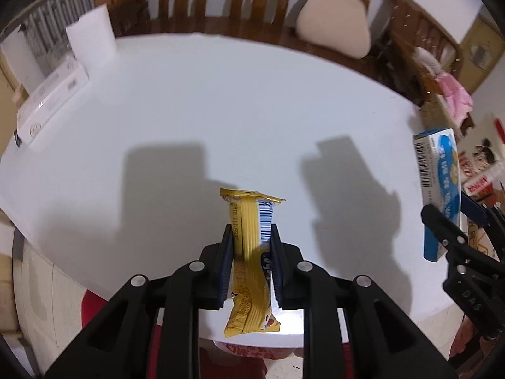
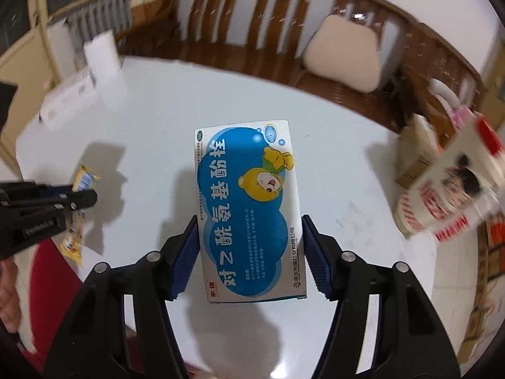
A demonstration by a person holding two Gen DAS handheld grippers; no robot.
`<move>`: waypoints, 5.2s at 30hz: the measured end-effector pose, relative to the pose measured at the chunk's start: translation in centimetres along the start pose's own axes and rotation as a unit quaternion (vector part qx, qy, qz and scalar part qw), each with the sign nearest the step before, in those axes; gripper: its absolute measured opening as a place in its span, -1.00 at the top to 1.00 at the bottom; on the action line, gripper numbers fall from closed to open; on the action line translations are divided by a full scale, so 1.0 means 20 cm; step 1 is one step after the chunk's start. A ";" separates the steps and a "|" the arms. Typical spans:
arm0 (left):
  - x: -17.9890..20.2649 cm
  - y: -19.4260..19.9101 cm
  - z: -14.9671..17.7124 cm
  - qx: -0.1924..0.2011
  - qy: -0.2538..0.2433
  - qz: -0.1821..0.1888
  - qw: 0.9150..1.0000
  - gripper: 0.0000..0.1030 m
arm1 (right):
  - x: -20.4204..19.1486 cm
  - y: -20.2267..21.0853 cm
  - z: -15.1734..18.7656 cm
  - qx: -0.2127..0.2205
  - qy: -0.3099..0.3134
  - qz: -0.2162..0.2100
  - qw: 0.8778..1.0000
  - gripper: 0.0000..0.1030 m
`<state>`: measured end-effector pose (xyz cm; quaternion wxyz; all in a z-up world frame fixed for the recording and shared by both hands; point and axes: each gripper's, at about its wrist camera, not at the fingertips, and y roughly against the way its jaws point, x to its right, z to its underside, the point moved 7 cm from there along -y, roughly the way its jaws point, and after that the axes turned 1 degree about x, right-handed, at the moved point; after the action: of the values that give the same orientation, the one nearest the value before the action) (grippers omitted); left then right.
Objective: Collect trash
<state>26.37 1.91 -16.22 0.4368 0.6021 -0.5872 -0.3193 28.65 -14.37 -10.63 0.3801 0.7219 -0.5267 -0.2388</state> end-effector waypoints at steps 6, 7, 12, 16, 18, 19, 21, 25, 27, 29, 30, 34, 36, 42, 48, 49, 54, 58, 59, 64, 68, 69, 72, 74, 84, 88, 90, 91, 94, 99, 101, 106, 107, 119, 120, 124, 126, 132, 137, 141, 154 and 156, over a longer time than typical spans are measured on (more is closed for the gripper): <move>0.03 0.22 0.02 0.052 -0.041 0.012 0.998 0.58 | -0.05 0.32 0.07 0.063 -0.012 0.049 0.997 -0.19; 0.01 0.25 0.02 0.059 -0.048 0.012 0.997 0.58 | -0.06 0.35 0.08 0.070 -0.012 0.053 0.996 -0.19; -0.03 0.39 0.11 0.081 -0.075 0.020 0.994 0.58 | -0.16 0.54 0.16 0.093 -0.020 0.060 0.994 -0.19; -0.03 0.44 0.18 0.090 -0.095 0.026 0.991 0.58 | -0.25 0.61 0.24 0.101 -0.023 0.066 0.992 -0.19; -0.04 0.48 0.25 0.094 -0.110 0.023 0.989 0.58 | -0.29 0.65 0.29 0.106 -0.025 0.069 0.992 -0.19; -0.05 0.48 0.27 0.095 -0.116 0.022 0.988 0.58 | -0.31 0.67 0.32 0.107 -0.026 0.069 0.992 -0.19; -0.06 0.48 0.35 0.094 -0.129 0.019 0.987 0.58 | -0.35 0.68 0.38 0.102 -0.028 0.062 0.992 -0.19; -0.08 0.46 0.48 0.092 -0.148 0.018 0.984 0.58 | -0.43 0.68 0.49 0.094 -0.031 0.058 0.993 -0.19; -0.10 0.44 0.54 0.088 -0.145 0.020 0.985 0.58 | -0.45 0.67 0.56 0.088 -0.037 0.054 0.994 -0.19; -0.11 0.43 0.58 0.087 -0.144 0.024 0.986 0.58 | -0.46 0.66 0.61 0.082 -0.043 0.052 0.994 -0.19; -0.12 0.42 0.62 0.086 -0.146 0.022 0.985 0.58 | -0.47 0.66 0.64 0.080 -0.043 0.055 0.994 -0.19; -0.15 0.37 0.73 0.070 -0.150 0.028 0.986 0.58 | -0.49 0.63 0.75 0.068 -0.046 0.057 0.995 -0.19; -0.16 0.35 0.79 0.064 -0.153 0.031 0.986 0.58 | -0.51 0.62 0.80 0.062 -0.050 0.053 0.995 -0.19; -0.18 0.30 0.93 0.052 -0.163 0.048 0.984 0.58 | -0.56 0.60 0.93 0.054 -0.045 0.058 0.996 -0.19; -0.19 0.19 1.05 0.022 -0.160 0.058 0.985 0.58 | -0.63 0.52 1.08 0.028 -0.047 0.043 0.998 -0.19; -0.19 0.16 1.06 0.016 -0.160 0.060 0.985 0.58 | -0.64 0.50 1.11 0.022 -0.049 0.039 0.998 -0.19; -0.18 0.02 1.15 -0.006 -0.168 0.053 0.984 0.58 | -0.65 0.37 1.22 -0.006 -0.065 0.028 0.997 -0.19; -0.18 -0.10 1.19 -0.023 -0.164 0.051 0.985 0.58 | -0.66 0.26 1.30 -0.029 -0.077 0.016 0.996 -0.19; -0.18 -0.12 1.19 -0.027 -0.162 0.051 0.985 0.58 | -0.66 0.24 1.31 -0.034 -0.078 0.013 0.996 -0.19; -0.16 -0.21 1.21 -0.036 -0.165 0.051 0.984 0.58 | -0.66 0.12 1.36 -0.055 -0.080 0.008 0.995 -0.19; -0.14 -0.31 1.22 -0.053 -0.167 0.052 0.983 0.58 | -0.64 0.02 1.39 -0.073 -0.093 0.004 0.993 -0.19; -0.13 -0.34 1.22 -0.058 -0.168 0.051 0.983 0.58 | -0.64 0.00 1.40 -0.077 -0.094 0.002 0.993 -0.19; -0.10 -0.42 1.24 -0.075 -0.173 0.054 0.980 0.58 | -0.62 -0.09 1.43 -0.091 -0.099 0.003 0.991 -0.19; -0.08 -0.47 1.26 -0.083 -0.179 0.054 0.979 0.58 | -0.61 -0.15 1.44 -0.102 -0.104 0.001 0.989 -0.19; -0.05 -0.78 1.31 -0.140 -0.184 0.049 0.972 0.58 | -0.53 -0.43 1.55 -0.157 -0.127 0.002 0.979 -0.19; -0.06 -0.89 1.33 -0.164 -0.176 0.047 0.970 0.58 | -0.51 -0.54 1.60 -0.180 -0.136 -0.001 0.974 -0.19; -0.07 -0.94 1.35 -0.178 -0.170 0.050 0.968 0.58 | -0.50 -0.59 1.62 -0.191 -0.138 -0.002 0.972 -0.19; -0.08 -0.96 1.36 -0.183 -0.169 0.048 0.967 0.58 | -0.50 -0.61 1.63 -0.196 -0.139 -0.003 0.971 -0.19; -0.09 -1.03 1.37 -0.203 -0.163 0.052 0.964 0.58 | -0.49 -0.67 1.66 -0.211 -0.142 -0.005 0.967 -0.19; -0.09 -1.11 1.36 -0.215 -0.154 0.054 0.963 0.58 | -0.50 -0.79 1.69 -0.233 -0.143 -0.008 0.962 -0.19; -0.09 -1.14 1.36 -0.219 -0.151 0.050 0.963 0.58 | -0.50 -0.83 1.70 -0.241 -0.143 -0.009 0.960 -0.19; -0.13 -1.23 1.38 -0.248 -0.127 0.040 0.960 0.57 | -0.51 -0.92 1.72 -0.252 -0.147 -0.018 0.956 -0.20; -0.14 -1.24 1.39 -0.252 -0.125 0.039 0.959 0.57 | -0.52 -0.93 1.72 -0.253 -0.148 -0.021 0.956 -0.20; -0.17 -1.26 1.39 -0.256 -0.117 0.014 0.960 -0.03 | -0.49 -0.97 1.75 -0.265 -0.168 -0.018 0.949 -0.23; -0.17 -1.26 1.39 -0.254 -0.119 0.012 0.960 -0.05 | -0.49 -0.97 1.75 -0.265 -0.168 -0.018 0.949 -0.23; -0.18 -1.24 1.37 -0.250 -0.119 0.004 0.961 -0.16 | -0.48 -0.96 1.75 -0.265 -0.173 -0.018 0.948 -0.26; -0.20 -1.22 1.36 -0.245 -0.118 -0.002 0.962 -0.22 | -0.47 -0.94 1.75 -0.262 -0.175 -0.010 0.949 -0.36; -0.21 -1.13 1.29 -0.212 -0.121 -0.012 0.970 -0.42 | -0.44 -0.84 1.70 -0.235 -0.184 -0.006 0.954 -0.49; -0.20 -0.98 1.25 -0.167 -0.140 -0.028 0.976 -0.46 | -0.44 -0.71 1.65 -0.204 -0.185 0.001 0.961 -0.51; -0.20 -0.84 1.22 -0.136 -0.137 -0.029 0.981 -0.47 | -0.45 -0.58 1.61 -0.175 -0.183 0.010 0.967 -0.52; -0.08 -0.25 1.12 0.002 -0.138 -0.018 0.990 -0.52 | -0.43 0.02 1.41 -0.040 -0.188 0.057 0.980 -0.65; -0.05 -0.14 1.07 0.026 -0.134 -0.016 0.990 -0.54 | -0.41 0.13 1.35 -0.011 -0.184 0.064 0.981 -0.66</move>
<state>8.14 -0.47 -27.71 0.3329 0.5741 -0.6392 -0.3887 4.35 -15.06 -25.22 0.2989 0.6261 -0.6300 -0.3490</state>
